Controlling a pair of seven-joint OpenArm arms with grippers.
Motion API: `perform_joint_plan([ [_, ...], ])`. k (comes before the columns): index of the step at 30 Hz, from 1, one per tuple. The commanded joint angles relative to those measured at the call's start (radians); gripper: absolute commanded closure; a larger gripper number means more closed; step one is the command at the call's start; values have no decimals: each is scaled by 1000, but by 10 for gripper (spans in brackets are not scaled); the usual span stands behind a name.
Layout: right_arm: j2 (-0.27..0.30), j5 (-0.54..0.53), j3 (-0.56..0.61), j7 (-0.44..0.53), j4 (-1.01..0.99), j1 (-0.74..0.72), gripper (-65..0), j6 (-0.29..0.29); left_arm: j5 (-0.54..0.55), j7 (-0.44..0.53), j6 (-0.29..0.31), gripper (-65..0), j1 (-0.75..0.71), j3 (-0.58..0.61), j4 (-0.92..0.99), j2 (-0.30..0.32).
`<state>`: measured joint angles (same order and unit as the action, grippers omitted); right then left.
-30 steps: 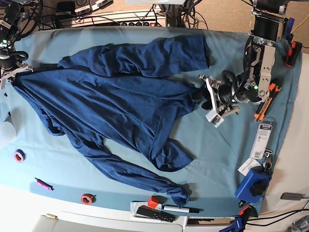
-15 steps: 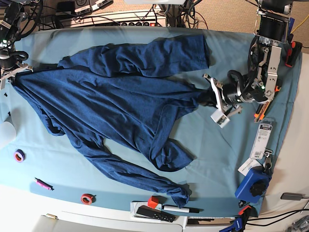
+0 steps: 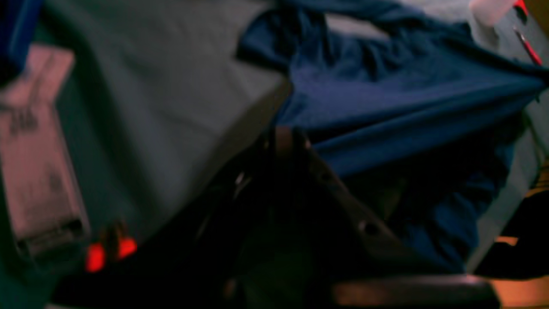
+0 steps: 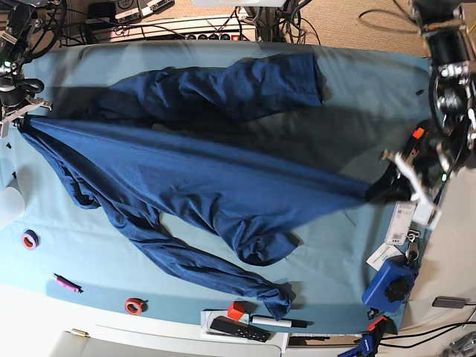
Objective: Layout the t-shirt on the table in an organized manner, then fold the t-shirt properly
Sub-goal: 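Pull the held shirt edge outward with the left gripper, then regrasp the shirt corner with the left gripper and pull it taut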
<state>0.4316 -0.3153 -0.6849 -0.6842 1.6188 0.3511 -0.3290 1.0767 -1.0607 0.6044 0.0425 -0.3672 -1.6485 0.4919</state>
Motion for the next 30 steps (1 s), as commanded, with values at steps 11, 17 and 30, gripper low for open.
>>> perform_joint_plan([
  [11, 25, 2, -10, -7, 16, -5, 0, 13, 16, 11, 0, 0, -221, -9, -13, 37],
  [17, 25, 2, -10, -8, 16, -5, 0, 13, 16, 18, 0, 0, -236, -9, -13, 37],
  [30, 26, 2, -10, -29, 16, -5, -206, 12, 16, 60, 0, -218, -236, -9, -13, 37],
])
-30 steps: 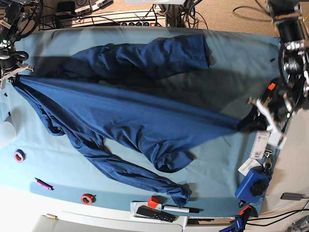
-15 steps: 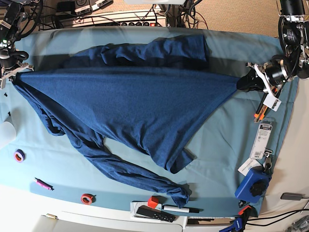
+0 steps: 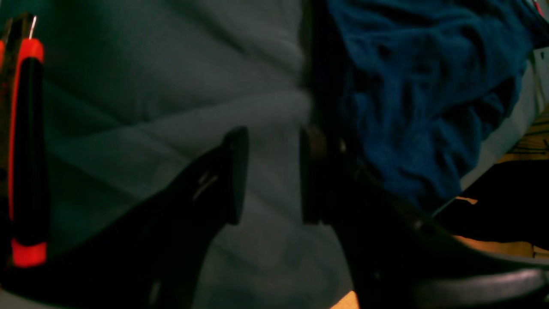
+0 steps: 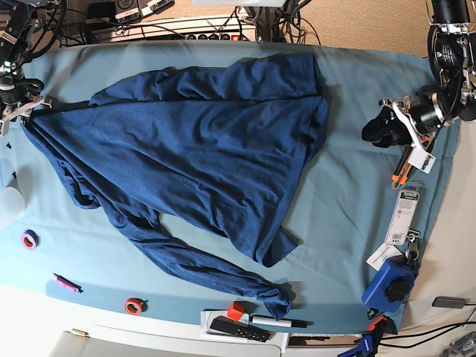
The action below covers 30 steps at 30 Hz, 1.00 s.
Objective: Layout the t-shirt on the table in an organized manner, then fold the t-shirt properly
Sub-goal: 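Regrasp the shirt corner with the left gripper and pull it taut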
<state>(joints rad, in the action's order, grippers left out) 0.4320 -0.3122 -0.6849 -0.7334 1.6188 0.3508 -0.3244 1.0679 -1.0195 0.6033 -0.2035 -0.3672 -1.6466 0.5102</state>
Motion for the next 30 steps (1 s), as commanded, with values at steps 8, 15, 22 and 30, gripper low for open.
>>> perform_joint_plan([
  [8, 25, -1, -10, 37, 16, -4, -206, 7, 41, 6, 1, -221, 9, -9, -15, 16],
  [15, 25, -11, -10, 29, 16, -4, -206, 7, 109, -20, 45, -310, -2, 31, -15, -50],
  [22, 25, -11, -10, 25, 16, -4, -206, 7, -90, 58, -3, -310, -2, 187, -14, -100],
  [30, 25, -17, -10, 13, 16, -4, -206, 7, -162, 103, -60, -75, -1, 285, -14, -100],
])
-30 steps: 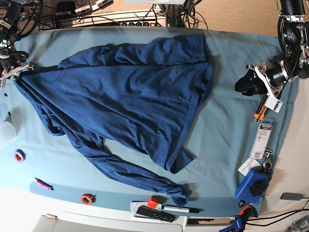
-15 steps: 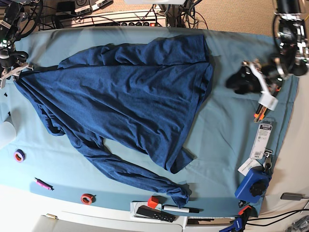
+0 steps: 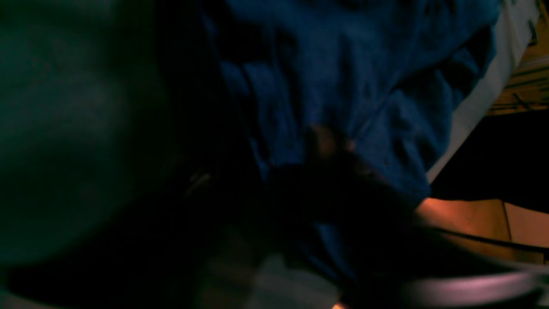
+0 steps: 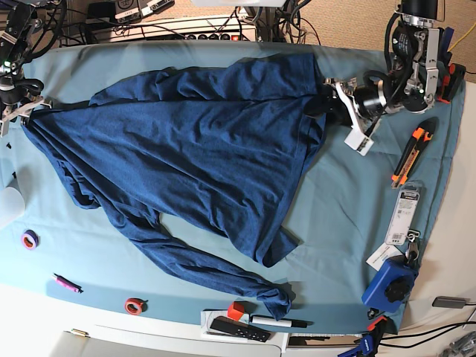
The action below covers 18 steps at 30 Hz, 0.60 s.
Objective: Layout the t-shirt on the table in an organized manner, then fold the t-shirt properly
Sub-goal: 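Regrasp the shirt corner with the left gripper and pull it taut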
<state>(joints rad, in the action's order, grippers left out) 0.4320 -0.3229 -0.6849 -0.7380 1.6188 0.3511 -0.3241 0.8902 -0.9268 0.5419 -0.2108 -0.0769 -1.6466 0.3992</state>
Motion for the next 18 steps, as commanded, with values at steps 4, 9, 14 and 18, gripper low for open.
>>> perform_joint_plan([
  [4, 24, -60, -10, -1, 16, -5, -202, 6, 6, 11, 11, 0, 18, -53, -14, 11],
  [9, 24, -73, -10, -16, 16, -5, -44, 4, -4, 10, 32, 0, 31, -175, -14, 14],
  [14, -15, -86, -10, -27, 16, -5, -5, -8, -9, 10, 32, 0, 31, -280, -14, 14],
  [18, -93, -106, -10, -23, 16, -5, -5, -52, -9, 10, 32, 0, 30, -308, -14, 14],
])
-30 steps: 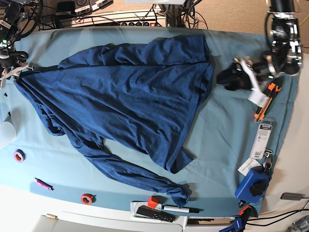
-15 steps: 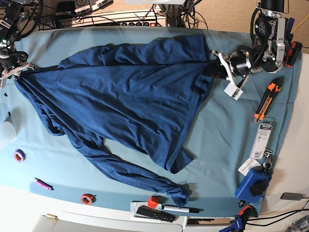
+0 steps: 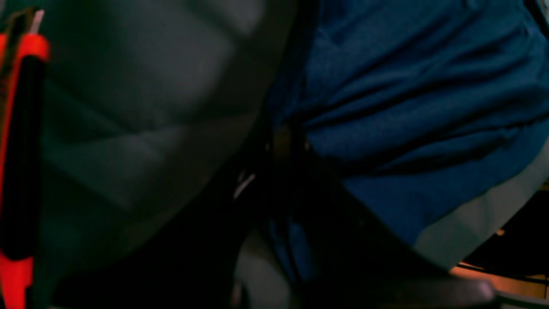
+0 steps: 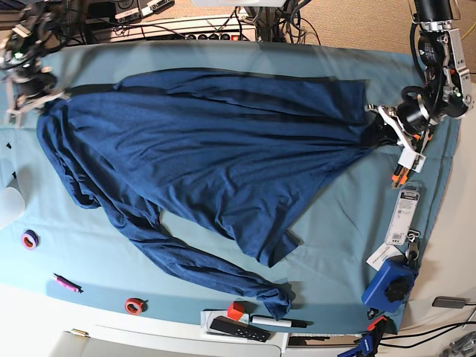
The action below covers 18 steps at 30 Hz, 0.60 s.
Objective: Layout the t-shirt on the table in an organized manner, then fold the t-shirt properly
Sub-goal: 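Regrasp the shirt corner with the left gripper and pull it taut, then release the shirt with both grippers and raise them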
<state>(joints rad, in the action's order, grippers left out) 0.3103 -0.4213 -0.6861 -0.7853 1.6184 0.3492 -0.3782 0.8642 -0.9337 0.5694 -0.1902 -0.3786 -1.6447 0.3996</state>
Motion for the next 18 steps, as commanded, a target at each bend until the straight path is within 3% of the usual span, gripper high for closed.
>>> perform_joint_plan([
  [1, 11, -8, -8, 29, 16, -3, -5, 0, 17, 16, 5, 0, 9, -6, -16, 13],
  [4, -19, -8, -8, 31, 16, -3, -5, 0, 17, 15, 5, 0, 10, -6, -16, 14],
  [9, -22, -5, -8, 13, 16, -3, -15, 0, 17, 15, 5, 0, 10, -6, -16, 13],
  [14, -22, -5, -8, -40, 16, -3, -257, 0, 17, 15, 5, 0, 10, -6, -16, 13],
  [18, -22, -5, -8, -51, 16, -3, -279, 0, 17, 16, 5, 0, 10, -6, -16, 13],
])
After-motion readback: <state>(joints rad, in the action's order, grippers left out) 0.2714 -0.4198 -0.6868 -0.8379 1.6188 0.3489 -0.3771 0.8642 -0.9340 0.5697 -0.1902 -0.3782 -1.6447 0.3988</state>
